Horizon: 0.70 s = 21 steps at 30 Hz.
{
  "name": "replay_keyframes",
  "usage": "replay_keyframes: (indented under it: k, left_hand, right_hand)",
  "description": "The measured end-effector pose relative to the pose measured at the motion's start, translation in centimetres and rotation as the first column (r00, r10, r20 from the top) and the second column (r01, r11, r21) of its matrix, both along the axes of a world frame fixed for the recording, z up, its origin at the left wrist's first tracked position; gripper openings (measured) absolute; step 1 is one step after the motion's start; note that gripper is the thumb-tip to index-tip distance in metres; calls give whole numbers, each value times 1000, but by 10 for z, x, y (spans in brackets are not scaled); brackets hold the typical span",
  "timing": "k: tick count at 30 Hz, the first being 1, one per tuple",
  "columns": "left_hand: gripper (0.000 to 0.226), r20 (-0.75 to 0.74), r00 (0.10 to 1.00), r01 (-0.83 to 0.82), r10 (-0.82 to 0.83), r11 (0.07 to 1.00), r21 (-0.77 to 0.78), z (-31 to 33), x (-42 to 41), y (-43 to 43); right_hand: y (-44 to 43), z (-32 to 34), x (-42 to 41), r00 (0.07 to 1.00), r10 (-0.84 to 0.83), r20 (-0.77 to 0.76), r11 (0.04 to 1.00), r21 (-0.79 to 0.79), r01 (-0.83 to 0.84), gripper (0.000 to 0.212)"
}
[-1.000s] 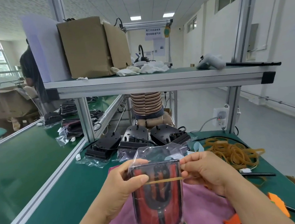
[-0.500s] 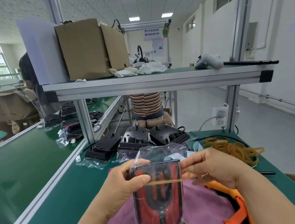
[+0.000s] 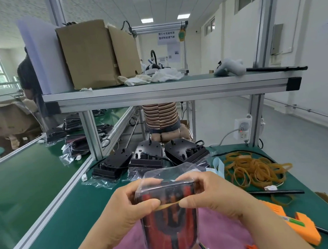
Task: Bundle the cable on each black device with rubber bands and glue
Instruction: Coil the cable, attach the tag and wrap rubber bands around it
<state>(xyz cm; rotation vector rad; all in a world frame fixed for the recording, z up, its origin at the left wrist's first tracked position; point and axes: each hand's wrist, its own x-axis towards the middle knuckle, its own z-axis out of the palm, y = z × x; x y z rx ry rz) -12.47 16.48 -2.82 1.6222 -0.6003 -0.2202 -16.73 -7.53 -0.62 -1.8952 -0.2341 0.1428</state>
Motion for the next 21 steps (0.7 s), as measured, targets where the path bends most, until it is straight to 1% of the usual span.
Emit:
replay_keyframes:
  k: [2,4,5,6,8,9,10,12,14,16,19,21]
  left_hand:
    - [48,26,999,38,-39,999,11,6,1,6]
    - [49,90,995,35,-40,998,56,11,3,11]
    - [49,103,994,25,-30,998,52,13,4,12]
    - [54,78,997,20,-20,1000,8,13,6,12]
    - [72,-97,995,1,-14,991,-134,10,9,11]
    - [78,-168,986,-11,-21,983,-185,8,11,11]
    - [81,-198,980,-27,-16,977,-210,6,12,10]
    - [83,-201,980,-42,0,977,-208,-2,15,10]
    - [81,-192,981,-52,16,981,-186,-8,15,10]
    - [78,-187,982,-68,34,982,-176,-13,14,8]
    - [73,-187,979,-113,80,979,-170,-17,14,5]
    - [71,-173,979,-133,104,977,-165,-21,13,3]
  right_hand:
    - [2,-1,-1,999,-10,40,999,54,8,44]
    - [3,-1,0,993,-34,112,999,45,29,45]
    - [5,-2,0,987,-55,151,998,31,51,47]
    - [8,-3,0,981,-70,183,998,20,68,49]
    - [14,-8,-4,973,-78,217,997,31,73,53]
    - [20,-12,-6,971,-75,228,997,48,66,53]
    - [24,-17,-9,962,-84,262,996,34,77,53]
    - [33,-28,-13,901,-123,416,984,-68,166,57]
    - [37,-39,-14,822,-117,557,975,-94,203,57]
    - [38,-53,-12,777,-107,620,977,-81,199,58]
    - [39,-67,-11,701,-114,704,969,-77,235,63]
    - [39,-73,-9,689,-122,714,968,-67,241,68]
